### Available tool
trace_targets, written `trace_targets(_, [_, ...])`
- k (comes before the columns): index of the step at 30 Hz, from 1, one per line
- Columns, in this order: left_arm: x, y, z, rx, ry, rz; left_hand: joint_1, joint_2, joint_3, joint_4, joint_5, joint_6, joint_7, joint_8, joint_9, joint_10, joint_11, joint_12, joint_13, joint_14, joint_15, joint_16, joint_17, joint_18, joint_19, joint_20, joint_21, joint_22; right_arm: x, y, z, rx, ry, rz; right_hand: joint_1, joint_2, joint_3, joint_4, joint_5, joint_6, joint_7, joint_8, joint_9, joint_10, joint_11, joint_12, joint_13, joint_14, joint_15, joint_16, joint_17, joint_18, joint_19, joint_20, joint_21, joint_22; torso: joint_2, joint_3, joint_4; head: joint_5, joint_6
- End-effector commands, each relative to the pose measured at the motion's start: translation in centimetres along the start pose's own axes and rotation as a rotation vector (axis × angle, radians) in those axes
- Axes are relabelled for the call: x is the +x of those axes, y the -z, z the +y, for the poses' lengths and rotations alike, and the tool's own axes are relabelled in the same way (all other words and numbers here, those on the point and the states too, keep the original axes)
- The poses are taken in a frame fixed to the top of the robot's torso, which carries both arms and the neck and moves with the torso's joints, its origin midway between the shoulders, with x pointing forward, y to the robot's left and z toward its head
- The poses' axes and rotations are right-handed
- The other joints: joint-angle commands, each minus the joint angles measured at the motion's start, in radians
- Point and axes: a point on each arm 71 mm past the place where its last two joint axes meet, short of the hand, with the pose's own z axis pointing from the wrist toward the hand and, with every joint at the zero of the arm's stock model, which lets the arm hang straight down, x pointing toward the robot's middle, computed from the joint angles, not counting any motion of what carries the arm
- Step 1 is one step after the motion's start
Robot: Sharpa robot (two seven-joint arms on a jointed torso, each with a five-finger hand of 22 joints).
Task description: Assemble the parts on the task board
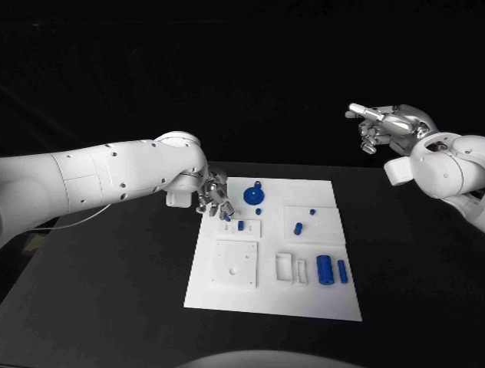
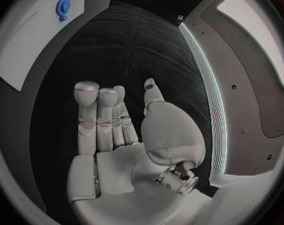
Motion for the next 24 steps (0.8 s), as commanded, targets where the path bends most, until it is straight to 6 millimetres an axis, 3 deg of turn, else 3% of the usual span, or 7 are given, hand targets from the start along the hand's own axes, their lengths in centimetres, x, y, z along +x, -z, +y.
trace_targets(1, [0.4, -0.3, 0.1, 0.0, -0.009, -0.021, 0.0, 0.01, 0.161, -0.166, 0.006, 0.007, -0.002, 0.007, 0.002, 0.009, -0.002, -0.003, 0.0, 0.005, 0.0, -0.004, 0.001, -0.004, 0.002, 0.003, 0.005, 0.018, 0.2, -0.1, 0.1, -0.014, 0.009, 0.015, 0.002, 0.003, 0.0, -0.006, 0.005, 0.007, -0.001, -0.002, -0.001, 0.007, -0.001, 0.006, -0.001, 0.001, -0.003, 0.001, 0.002, 0.008, 0.047, 0.0, 0.004, 0.075, 0.0, 0.0002, -0.002, 0.0, -0.002])
trace_targets(10, [1.0, -0.7, 0.9, -0.016, -0.003, -0.007, 0.0, 0.011, 0.162, -0.168, 0.006, 0.006, -0.002, 0.006, 0.005, 0.008, -0.002, -0.003, 0.0, 0.006, 0.0, -0.005, 0.001, -0.003, 0.002, 0.003, 0.006, 0.018, 0.1, -0.1, 0.0, -0.009, 0.009, 0.015, 0.002, 0.005, 0.001, -0.008, 0.006, 0.006, -0.001, -0.003, -0.002, 0.008, -0.001, 0.006, -0.001, 0.002, -0.003, 0.002, 0.003, 0.007, 0.047, -0.001, 0.006, 0.076, -0.001, 0.0017, 0.0006, 0.0, -0.006])
trace_targets(24, [1.8, -0.9, 1.4, -0.018, 0.026, 0.013, -0.002, 0.012, 0.161, -0.169, 0.005, 0.006, -0.002, 0.006, 0.007, 0.009, -0.002, -0.003, 0.0, 0.006, 0.0, -0.006, 0.004, -0.003, 0.001, 0.003, 0.006, 0.018, 0.3, -0.2, 0.0, -0.006, 0.01, 0.024, 0.003, 0.008, 0.002, -0.009, 0.005, 0.009, -0.001, -0.002, -0.001, 0.009, -0.002, 0.005, -0.002, 0.001, -0.003, 0.001, 0.002, 0.007, 0.047, -0.001, 0.008, 0.076, 0.0, 0.0006, -0.0011, -0.002, -0.007])
